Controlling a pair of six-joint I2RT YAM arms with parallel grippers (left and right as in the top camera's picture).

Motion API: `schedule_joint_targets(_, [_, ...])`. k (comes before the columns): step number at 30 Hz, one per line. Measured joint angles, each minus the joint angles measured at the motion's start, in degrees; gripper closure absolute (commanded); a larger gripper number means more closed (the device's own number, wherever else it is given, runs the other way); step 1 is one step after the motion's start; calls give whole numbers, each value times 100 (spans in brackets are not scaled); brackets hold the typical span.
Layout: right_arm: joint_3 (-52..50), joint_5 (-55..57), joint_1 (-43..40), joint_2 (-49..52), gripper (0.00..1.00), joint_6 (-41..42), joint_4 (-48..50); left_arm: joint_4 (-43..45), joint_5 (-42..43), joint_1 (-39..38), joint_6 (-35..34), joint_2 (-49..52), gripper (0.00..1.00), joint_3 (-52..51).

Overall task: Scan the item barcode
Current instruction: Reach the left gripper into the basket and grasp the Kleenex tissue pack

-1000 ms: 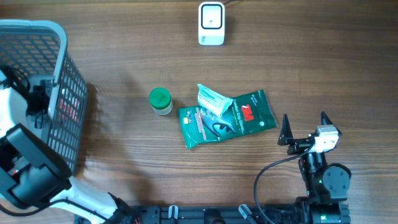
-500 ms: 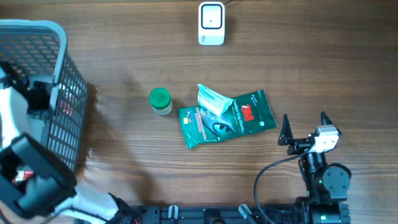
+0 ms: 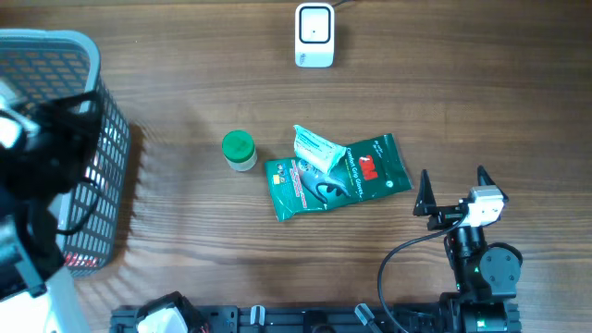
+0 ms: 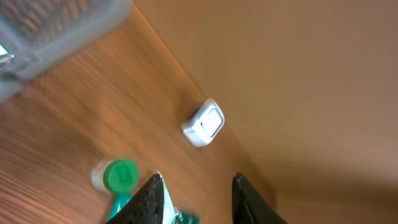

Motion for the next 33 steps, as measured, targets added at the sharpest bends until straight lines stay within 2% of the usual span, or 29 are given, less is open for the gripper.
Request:
schedule_joint_targets(2, [0, 0, 0, 0, 0, 0, 0, -48, -7, -1158, -2, 190, 71, 2])
schedule_joint_targets(3, [0, -2, 0, 0, 0, 0, 2, -48, -184, -1576, -4, 348, 65, 9])
schedule_joint_targets(4, [0, -2, 0, 0, 0, 0, 2, -48, -455, -2227, -22, 634, 56, 9])
schedule_joint_targets(7, [0, 0, 0, 0, 0, 0, 0, 225, -1193, -2291, -214, 879, 3, 15])
schedule_joint_targets(8, [0, -2, 0, 0, 0, 0, 0, 240, -1327, -2087, -188, 848, 0, 109])
schedule_joint_targets(12, [0, -2, 0, 0, 0, 0, 0, 144, -1869, -809, 22, 581, 0, 935])
schedule_joint_targets(16, [0, 0, 0, 0, 0, 0, 0, -251, -2105, 531, 46, 584, 0, 1025])
schedule_joint_targets(18, [0, -2, 0, 0, 0, 0, 2, -627, -2164, 1432, -101, 885, 0, 1025])
schedule_joint_targets(21, [0, -2, 0, 0, 0, 0, 2, -990, -2201, 2262, -573, 1475, 0, 1029])
schedule_joint_targets(27, [0, 0, 0, 0, 0, 0, 2, -2020, -2199, 2487, -1139, 2916, 0, 1005])
schedule_joint_targets(33, [0, 0, 0, 0, 0, 0, 2, -2260, -2391, 2487, -1384, 2900, 0, 997])
